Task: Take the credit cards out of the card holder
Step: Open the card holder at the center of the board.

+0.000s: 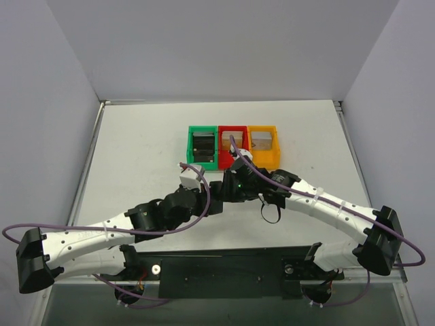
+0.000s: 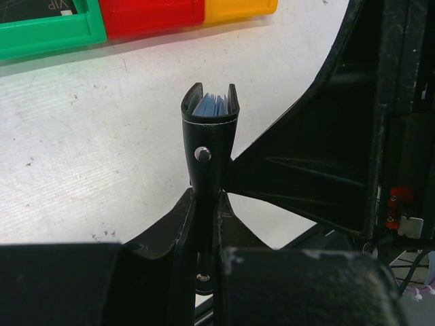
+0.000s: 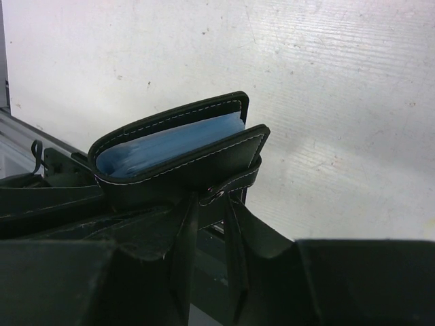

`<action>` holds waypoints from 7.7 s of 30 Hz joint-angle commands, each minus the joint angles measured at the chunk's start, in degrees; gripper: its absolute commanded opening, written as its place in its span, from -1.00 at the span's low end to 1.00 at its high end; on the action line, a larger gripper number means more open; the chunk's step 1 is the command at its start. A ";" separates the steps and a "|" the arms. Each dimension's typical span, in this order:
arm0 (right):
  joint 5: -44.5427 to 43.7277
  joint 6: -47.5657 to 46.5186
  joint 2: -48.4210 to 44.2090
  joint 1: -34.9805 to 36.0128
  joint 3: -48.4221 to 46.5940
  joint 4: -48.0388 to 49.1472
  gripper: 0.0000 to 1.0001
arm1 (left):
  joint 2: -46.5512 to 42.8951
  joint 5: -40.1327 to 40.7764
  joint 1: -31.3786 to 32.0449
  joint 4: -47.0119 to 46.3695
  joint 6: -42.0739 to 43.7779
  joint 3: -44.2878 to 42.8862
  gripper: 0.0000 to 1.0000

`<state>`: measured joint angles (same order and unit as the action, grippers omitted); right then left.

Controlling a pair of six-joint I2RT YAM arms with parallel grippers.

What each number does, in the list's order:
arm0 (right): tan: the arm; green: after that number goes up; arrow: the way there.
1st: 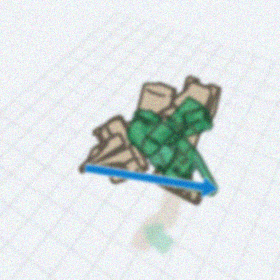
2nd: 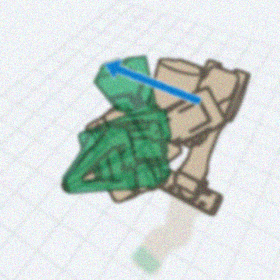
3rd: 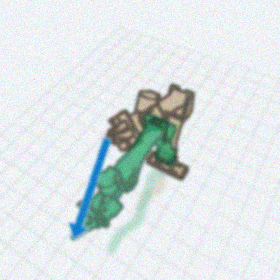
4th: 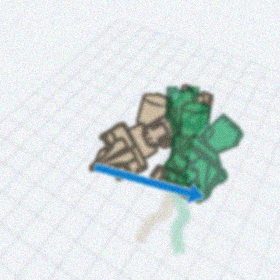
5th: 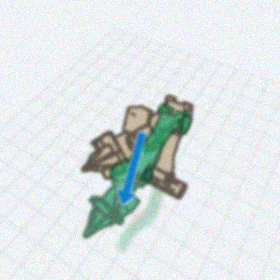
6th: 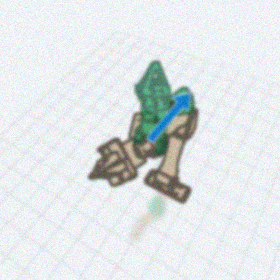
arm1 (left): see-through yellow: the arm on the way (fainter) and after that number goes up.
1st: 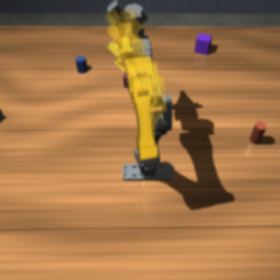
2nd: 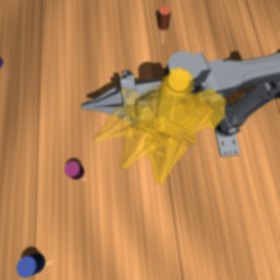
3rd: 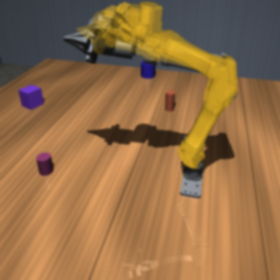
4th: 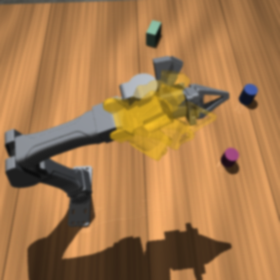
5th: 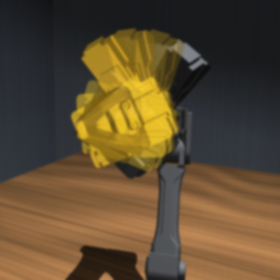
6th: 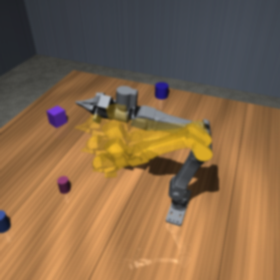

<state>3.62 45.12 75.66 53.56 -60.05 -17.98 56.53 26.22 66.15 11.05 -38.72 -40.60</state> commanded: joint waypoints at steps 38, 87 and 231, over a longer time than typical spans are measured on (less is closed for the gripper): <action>-7.75 -6.19 -4.02 -1.79 2.31 -7.87 -1.00 | -6.26 4.28 1.35 -3.14 -0.57 -0.62 -1.00; 18.26 -9.18 -25.20 -13.74 9.60 2.86 0.05 | -13.47 -50.73 -20.71 -44.09 -19.98 13.96 -1.00; 17.38 -11.11 -22.13 -10.76 -5.70 -6.29 -1.00 | -2.83 -58.47 -24.93 -50.69 -21.66 12.30 0.24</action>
<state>17.08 31.44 54.96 44.25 -67.53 -30.72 55.64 -33.15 40.84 -40.77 -62.87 -27.29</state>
